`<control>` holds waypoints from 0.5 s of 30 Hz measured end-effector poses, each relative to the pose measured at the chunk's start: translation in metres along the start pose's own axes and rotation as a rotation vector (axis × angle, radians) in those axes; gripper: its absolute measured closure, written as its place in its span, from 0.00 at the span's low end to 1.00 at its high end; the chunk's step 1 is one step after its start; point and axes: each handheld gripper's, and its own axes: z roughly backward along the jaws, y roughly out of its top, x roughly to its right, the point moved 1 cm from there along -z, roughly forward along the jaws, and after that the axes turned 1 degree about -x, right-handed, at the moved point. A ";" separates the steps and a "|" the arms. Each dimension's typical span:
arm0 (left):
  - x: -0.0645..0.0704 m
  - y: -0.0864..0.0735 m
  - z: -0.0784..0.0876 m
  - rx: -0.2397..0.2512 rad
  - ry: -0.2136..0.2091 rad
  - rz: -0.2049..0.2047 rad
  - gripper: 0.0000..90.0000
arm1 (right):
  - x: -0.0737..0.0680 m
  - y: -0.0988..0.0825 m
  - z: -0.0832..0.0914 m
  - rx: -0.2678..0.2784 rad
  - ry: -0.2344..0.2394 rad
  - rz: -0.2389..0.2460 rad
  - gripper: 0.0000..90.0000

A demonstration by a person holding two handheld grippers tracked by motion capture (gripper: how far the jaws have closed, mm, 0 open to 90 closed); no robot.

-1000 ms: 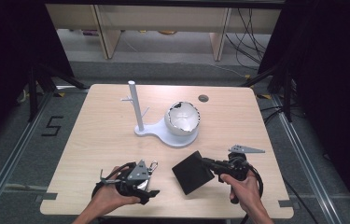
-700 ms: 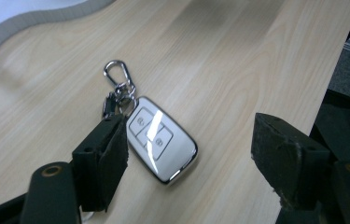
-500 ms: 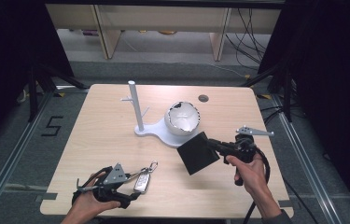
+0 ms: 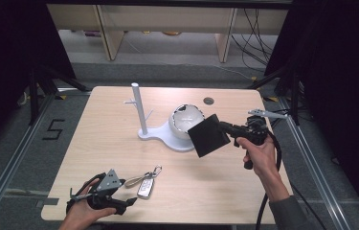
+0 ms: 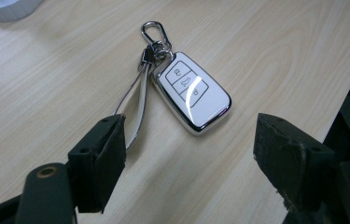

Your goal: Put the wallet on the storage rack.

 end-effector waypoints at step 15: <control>-0.004 -0.004 0.002 0.019 0.011 0.026 0.28 | 0.018 0.038 -0.016 0.040 -0.041 -0.027 0.92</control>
